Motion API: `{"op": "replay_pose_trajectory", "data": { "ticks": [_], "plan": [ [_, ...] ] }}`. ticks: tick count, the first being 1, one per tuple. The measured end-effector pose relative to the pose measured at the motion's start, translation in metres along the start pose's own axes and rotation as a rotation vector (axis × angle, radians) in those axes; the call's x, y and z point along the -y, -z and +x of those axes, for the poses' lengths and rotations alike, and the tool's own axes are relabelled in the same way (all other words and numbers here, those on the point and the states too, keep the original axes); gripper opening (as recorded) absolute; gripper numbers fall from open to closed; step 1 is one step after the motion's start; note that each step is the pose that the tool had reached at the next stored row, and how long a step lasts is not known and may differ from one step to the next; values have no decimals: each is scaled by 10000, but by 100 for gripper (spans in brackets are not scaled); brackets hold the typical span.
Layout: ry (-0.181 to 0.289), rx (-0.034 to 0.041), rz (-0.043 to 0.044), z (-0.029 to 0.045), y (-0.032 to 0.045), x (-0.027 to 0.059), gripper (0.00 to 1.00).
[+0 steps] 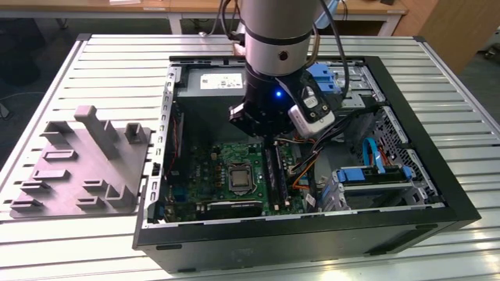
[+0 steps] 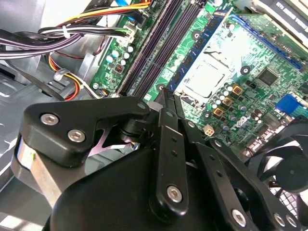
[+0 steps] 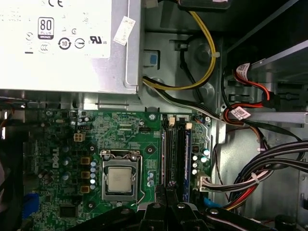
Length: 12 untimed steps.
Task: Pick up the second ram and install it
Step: 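Insert the second ram into the second slot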
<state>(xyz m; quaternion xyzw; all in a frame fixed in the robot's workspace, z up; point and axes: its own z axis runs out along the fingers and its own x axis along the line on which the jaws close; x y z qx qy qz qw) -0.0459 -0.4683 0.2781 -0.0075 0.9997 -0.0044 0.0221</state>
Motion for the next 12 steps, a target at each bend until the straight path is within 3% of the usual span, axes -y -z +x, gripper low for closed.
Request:
{"op": "replay_pose_trajectory", "data": {
  "ticks": [12],
  "plan": [
    [-1, -1, -4, -32, -44, -4, 11]
  ]
}}
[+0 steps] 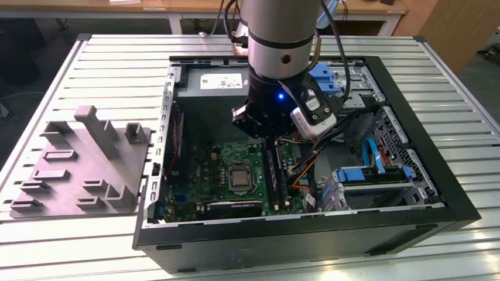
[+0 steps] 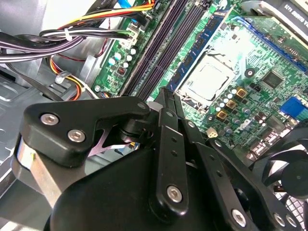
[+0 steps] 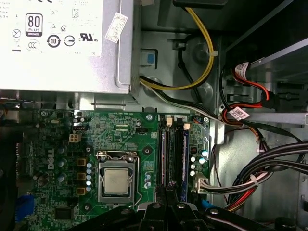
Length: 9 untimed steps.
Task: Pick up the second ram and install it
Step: 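Insert the second ram into the second slot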
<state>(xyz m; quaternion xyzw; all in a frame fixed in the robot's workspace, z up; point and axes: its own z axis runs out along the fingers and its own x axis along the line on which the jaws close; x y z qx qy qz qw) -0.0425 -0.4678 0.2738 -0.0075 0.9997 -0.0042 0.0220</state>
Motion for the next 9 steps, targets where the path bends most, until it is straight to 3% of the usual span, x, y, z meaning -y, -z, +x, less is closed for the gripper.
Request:
{"op": "replay_pose_trajectory", "data": {
  "ticks": [9],
  "plan": [
    [1, 0, -1, -44, -29, -4, 11]
  ]
}}
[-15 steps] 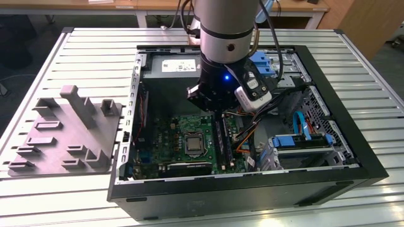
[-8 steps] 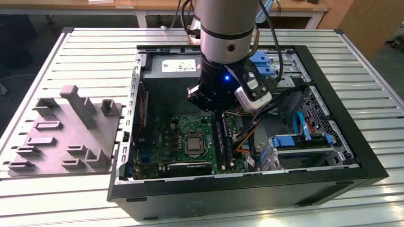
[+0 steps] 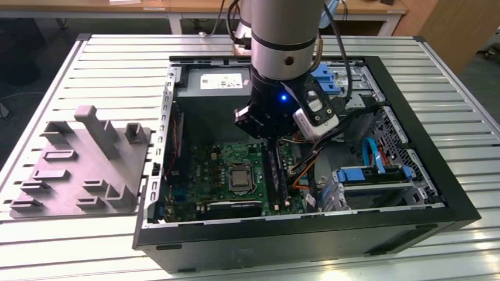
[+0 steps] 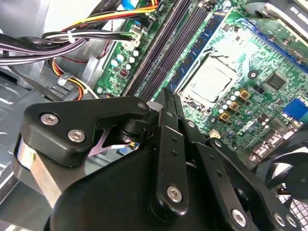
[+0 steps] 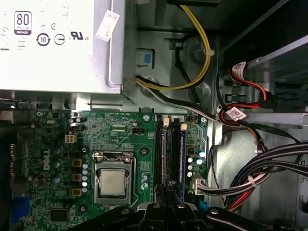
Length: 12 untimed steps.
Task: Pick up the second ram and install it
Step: 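Insert the second ram into the second slot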
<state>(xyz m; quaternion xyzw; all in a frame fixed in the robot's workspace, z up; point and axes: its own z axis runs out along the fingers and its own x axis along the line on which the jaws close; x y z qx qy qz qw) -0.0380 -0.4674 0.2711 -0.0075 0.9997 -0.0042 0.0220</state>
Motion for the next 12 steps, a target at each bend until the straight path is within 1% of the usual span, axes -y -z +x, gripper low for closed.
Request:
{"op": "replay_pose_trajectory", "data": {
  "ticks": [5, 12],
  "plan": [
    [0, 0, 0, -42, -19, -1, 11],
    [-3, 0, -4, -62, -64, -1, 11]
  ]
}}
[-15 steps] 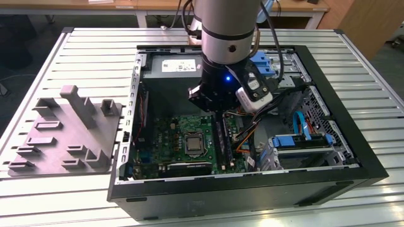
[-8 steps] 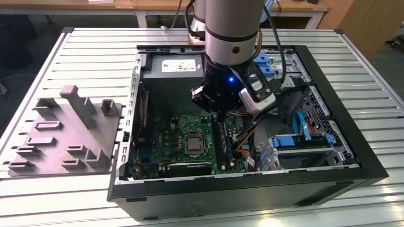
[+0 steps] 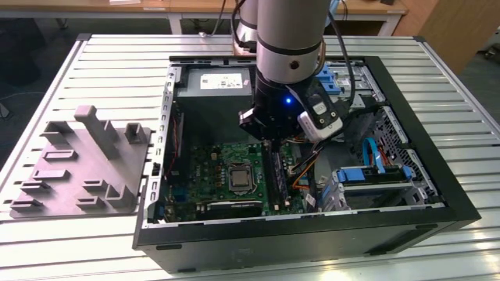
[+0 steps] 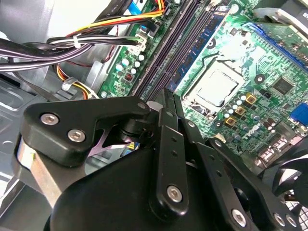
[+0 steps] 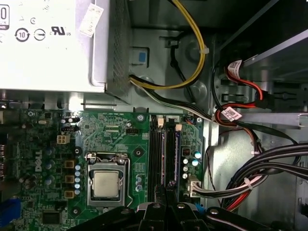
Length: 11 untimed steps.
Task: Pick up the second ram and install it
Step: 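Insert the second ram into the second slot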
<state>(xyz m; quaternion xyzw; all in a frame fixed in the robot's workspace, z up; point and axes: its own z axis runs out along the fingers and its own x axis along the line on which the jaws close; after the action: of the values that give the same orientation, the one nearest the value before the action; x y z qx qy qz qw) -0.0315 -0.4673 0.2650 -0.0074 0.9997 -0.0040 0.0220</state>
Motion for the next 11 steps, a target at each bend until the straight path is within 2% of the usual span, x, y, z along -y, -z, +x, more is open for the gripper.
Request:
{"op": "replay_pose_trajectory", "data": {
  "ticks": [11],
  "plan": [
    [1, 2, -6, 5, -143, -2, 11]
  ]
}}
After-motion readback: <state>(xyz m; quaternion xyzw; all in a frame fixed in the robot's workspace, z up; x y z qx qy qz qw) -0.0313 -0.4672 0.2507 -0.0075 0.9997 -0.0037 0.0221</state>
